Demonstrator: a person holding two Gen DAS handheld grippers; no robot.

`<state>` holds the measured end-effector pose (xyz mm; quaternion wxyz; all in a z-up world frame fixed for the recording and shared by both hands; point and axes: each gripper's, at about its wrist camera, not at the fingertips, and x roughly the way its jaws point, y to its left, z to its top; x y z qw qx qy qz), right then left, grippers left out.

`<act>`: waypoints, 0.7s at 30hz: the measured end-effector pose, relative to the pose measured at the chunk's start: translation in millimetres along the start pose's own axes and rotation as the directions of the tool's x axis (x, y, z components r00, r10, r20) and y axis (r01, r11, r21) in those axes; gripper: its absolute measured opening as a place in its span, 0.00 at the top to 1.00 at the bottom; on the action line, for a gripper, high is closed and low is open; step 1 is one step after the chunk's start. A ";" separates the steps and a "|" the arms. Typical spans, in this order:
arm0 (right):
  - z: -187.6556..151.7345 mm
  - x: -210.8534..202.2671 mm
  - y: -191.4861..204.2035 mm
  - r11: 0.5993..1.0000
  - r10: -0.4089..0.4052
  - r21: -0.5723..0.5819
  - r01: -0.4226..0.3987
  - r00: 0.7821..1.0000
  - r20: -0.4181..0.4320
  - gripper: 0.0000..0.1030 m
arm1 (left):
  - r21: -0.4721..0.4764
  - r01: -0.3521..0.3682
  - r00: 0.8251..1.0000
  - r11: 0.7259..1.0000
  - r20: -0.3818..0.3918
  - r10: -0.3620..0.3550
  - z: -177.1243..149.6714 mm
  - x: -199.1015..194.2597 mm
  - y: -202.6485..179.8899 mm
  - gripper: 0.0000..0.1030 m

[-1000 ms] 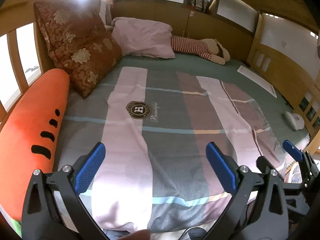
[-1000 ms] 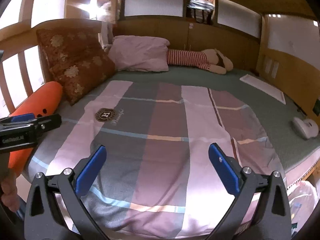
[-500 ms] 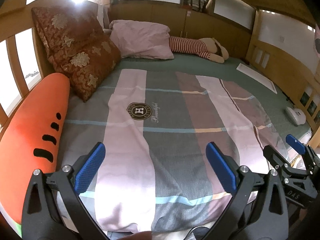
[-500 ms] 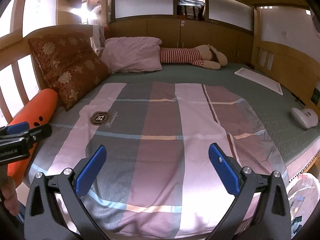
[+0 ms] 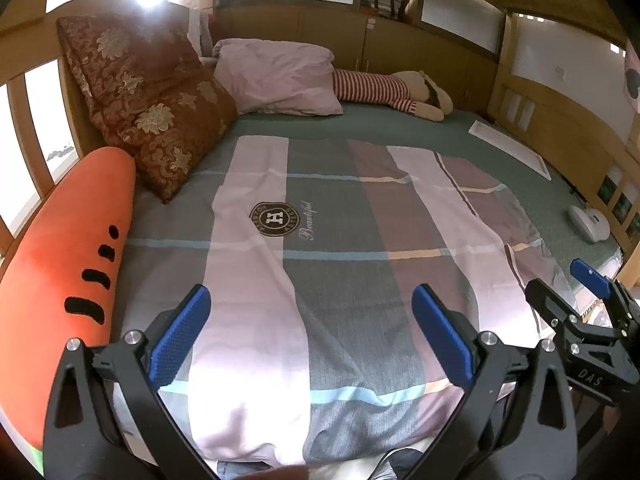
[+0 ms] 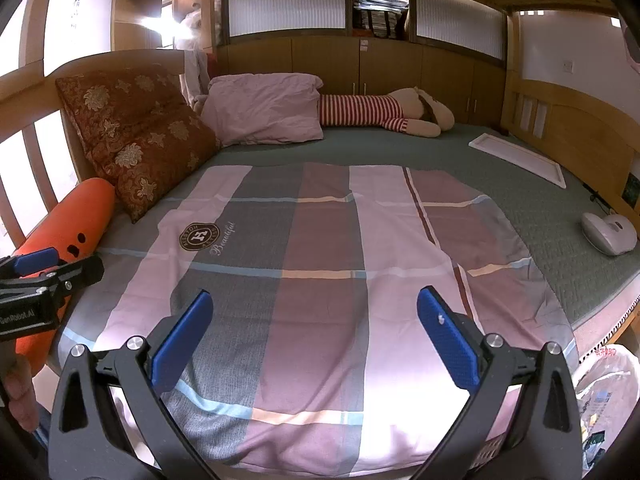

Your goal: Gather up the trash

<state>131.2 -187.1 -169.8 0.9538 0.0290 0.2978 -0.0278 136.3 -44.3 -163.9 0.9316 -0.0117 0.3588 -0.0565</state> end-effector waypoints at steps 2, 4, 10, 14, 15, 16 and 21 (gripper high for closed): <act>-0.1 0.2 -0.4 1.000 0.001 0.001 -0.001 1.000 -0.002 0.03 | -0.002 0.003 1.000 1.000 -0.003 -0.003 -0.2 0.4 0.3 0.03; -0.1 0.1 0.1 1.000 0.000 0.000 0.000 1.000 0.000 0.03 | -0.004 0.006 1.000 1.000 -0.004 -0.006 -0.3 0.5 0.7 0.03; -0.2 0.4 -0.1 1.000 0.001 0.000 -0.001 1.000 -0.001 0.03 | -0.003 0.006 1.000 1.000 -0.004 -0.006 -0.2 0.4 0.7 0.03; -0.3 0.1 0.0 1.000 0.000 0.001 0.000 1.000 0.000 0.03 | -0.004 0.007 1.000 1.000 -0.005 -0.007 -0.3 0.5 0.9 0.03; -0.1 0.3 0.3 1.000 0.000 0.001 0.000 1.000 0.000 0.03 | -0.003 0.007 1.000 1.000 -0.006 -0.007 -0.5 0.4 1.0 0.03; -0.2 0.4 0.1 1.000 0.000 0.001 0.000 1.000 -0.001 0.03 | -0.002 0.005 1.000 1.000 -0.005 -0.005 -0.5 0.2 0.5 0.03; 0.0 0.2 0.3 1.000 0.000 0.001 0.000 1.000 0.000 0.03 | -0.003 0.007 1.000 1.000 -0.006 -0.007 -1.0 0.0 0.7 0.03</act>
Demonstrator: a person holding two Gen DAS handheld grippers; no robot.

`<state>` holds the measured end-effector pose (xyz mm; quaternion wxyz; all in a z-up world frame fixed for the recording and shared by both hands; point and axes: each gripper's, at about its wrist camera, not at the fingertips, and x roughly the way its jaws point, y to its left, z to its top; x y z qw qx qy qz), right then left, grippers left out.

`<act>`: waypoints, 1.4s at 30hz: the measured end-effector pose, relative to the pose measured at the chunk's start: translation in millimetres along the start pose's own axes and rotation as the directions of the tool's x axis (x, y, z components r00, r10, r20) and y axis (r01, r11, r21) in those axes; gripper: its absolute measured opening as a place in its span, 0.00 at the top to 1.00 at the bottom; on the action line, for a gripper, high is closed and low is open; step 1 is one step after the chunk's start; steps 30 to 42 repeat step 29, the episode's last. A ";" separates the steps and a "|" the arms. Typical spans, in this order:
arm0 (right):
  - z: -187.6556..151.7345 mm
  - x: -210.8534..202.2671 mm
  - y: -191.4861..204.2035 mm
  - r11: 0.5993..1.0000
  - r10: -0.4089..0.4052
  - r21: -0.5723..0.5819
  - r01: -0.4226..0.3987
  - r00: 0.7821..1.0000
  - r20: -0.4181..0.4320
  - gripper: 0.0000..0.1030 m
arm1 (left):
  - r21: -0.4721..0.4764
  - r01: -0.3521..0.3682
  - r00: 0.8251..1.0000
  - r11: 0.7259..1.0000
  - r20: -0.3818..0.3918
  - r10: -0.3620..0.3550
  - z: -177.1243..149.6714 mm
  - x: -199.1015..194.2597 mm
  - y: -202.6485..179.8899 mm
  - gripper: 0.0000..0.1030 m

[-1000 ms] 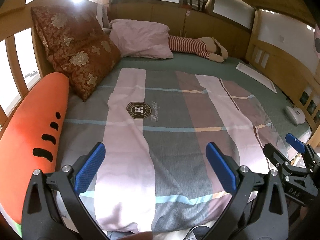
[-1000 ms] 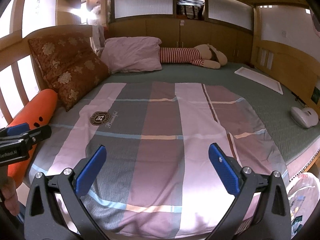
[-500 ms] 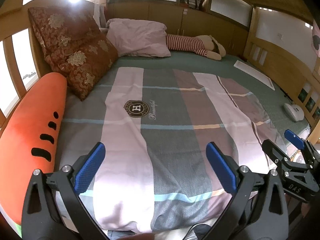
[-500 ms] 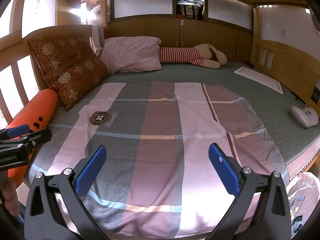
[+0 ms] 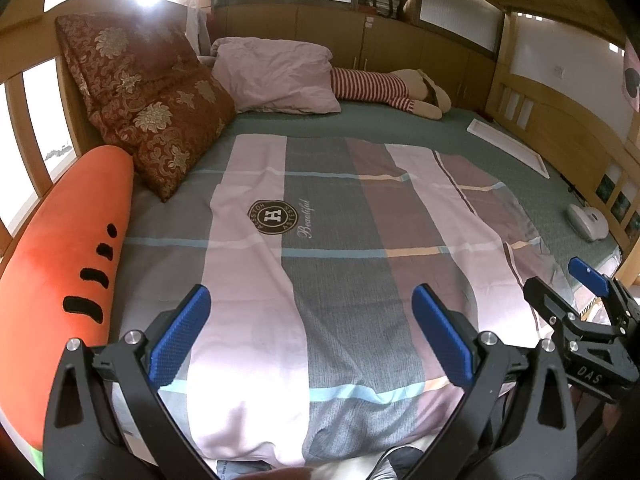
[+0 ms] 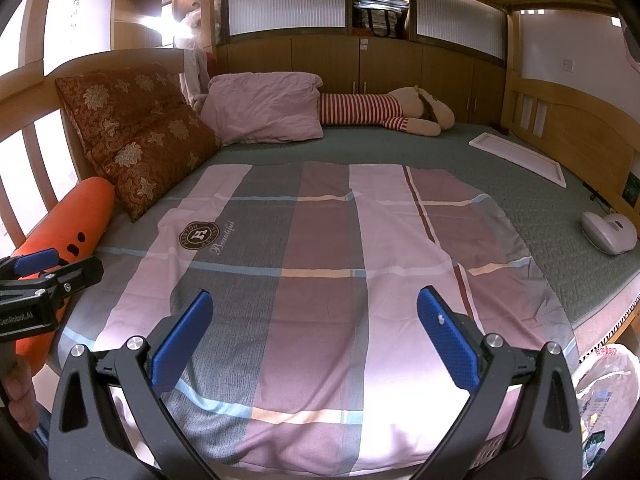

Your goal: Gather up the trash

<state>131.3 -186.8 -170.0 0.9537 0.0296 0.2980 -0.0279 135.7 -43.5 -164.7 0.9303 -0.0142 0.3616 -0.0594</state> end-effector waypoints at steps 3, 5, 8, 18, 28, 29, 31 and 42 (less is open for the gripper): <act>-0.4 0.3 -0.7 1.000 0.000 0.000 0.000 1.000 0.000 0.03 | 0.001 0.000 1.000 1.000 0.000 0.000 0.1 0.1 -0.6 0.03; -0.4 0.4 -1.0 1.000 0.002 0.001 -0.002 1.000 -0.002 0.03 | 0.004 -0.001 1.000 1.000 0.000 0.001 -0.1 0.3 -0.8 0.03; -0.3 0.2 -0.5 1.000 0.001 -0.001 -0.001 1.000 0.000 0.03 | 0.006 -0.004 1.000 1.000 -0.005 0.004 -0.7 0.5 -0.4 0.03; -1.5 0.8 -0.6 1.000 0.000 0.000 0.000 1.000 -0.003 0.03 | 0.000 0.018 1.000 1.000 -0.006 -0.018 -5.4 -1.2 3.8 0.03; -4.0 1.1 -2.0 1.000 0.001 0.000 -0.001 1.000 -0.008 0.03 | 0.003 -0.009 1.000 1.000 -0.024 0.010 -3.8 3.4 5.5 0.03; -4.0 1.1 -2.0 1.000 0.001 0.000 -0.001 1.000 -0.008 0.03 | 0.001 -0.007 1.000 1.000 -0.027 0.007 -4.0 3.6 6.2 0.03; -4.0 1.1 -2.0 1.000 0.001 0.000 -0.001 1.000 -0.008 0.03 | 0.001 -0.007 1.000 1.000 -0.027 0.007 -4.0 3.6 6.2 0.03; -4.0 1.1 -2.0 1.000 0.001 0.000 -0.001 1.000 -0.008 0.03 | 0.001 -0.007 1.000 1.000 -0.027 0.007 -4.0 3.6 6.2 0.03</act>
